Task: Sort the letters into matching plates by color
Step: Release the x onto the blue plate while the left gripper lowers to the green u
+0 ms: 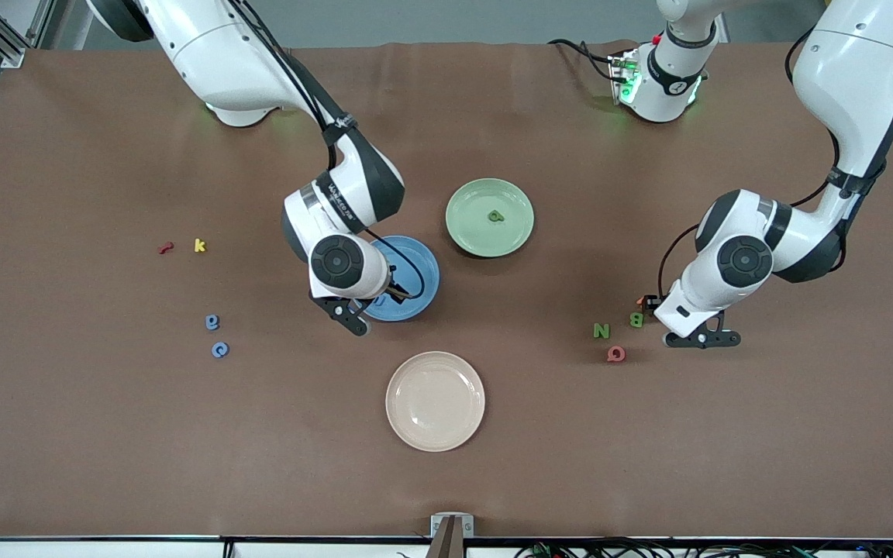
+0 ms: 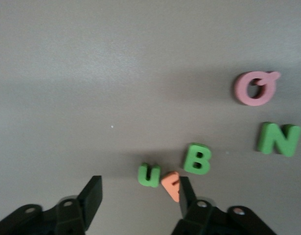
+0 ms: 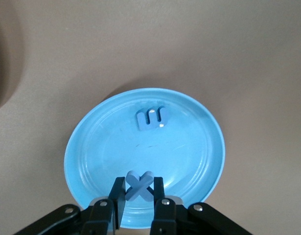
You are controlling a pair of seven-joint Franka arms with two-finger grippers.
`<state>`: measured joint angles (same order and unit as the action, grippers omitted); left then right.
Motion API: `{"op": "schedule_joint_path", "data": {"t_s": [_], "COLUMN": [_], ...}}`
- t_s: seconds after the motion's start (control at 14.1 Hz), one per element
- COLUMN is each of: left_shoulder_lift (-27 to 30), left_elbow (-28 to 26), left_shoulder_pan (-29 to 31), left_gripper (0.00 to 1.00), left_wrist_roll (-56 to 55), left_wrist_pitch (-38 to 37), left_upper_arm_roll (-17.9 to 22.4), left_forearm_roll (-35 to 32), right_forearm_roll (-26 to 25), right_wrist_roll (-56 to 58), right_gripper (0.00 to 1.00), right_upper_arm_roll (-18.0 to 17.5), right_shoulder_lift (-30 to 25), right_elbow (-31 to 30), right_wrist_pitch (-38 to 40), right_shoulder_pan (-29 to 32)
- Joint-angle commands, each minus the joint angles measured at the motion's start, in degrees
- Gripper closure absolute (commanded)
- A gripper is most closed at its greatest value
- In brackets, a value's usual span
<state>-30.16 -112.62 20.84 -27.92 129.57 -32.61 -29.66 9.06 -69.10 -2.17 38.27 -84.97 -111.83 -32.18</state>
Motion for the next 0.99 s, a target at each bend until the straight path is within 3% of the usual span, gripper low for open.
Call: {"op": "schedule_joint_path", "data": {"t_s": [0.0, 0.92], "left_shoulder_lift": [-2.53, -3.95], "left_elbow": [-0.06, -1.90], "left_shoulder_pan": [3.67, 3.16], "left_gripper": [0.35, 0.43], "left_wrist_roll": [0.41, 2.35], "left_wrist_pitch": [3.39, 8.60], "left_upper_arm_roll": [-0.35, -0.88], "left_forearm_roll": [-2.59, -2.59], "right_forearm_roll": [1.14, 1.05], "right_wrist_roll": [-1.56, -3.68], "right_gripper": [0.97, 0.96], "right_upper_arm_roll": [0.42, 0.50], "right_shoulder_lift": [-0.65, 2.16], "right_elbow": [-3.44, -4.77], "right_wrist_pitch": [-4.61, -12.88], "right_shoulder_pan": [-1.39, -3.15]}}
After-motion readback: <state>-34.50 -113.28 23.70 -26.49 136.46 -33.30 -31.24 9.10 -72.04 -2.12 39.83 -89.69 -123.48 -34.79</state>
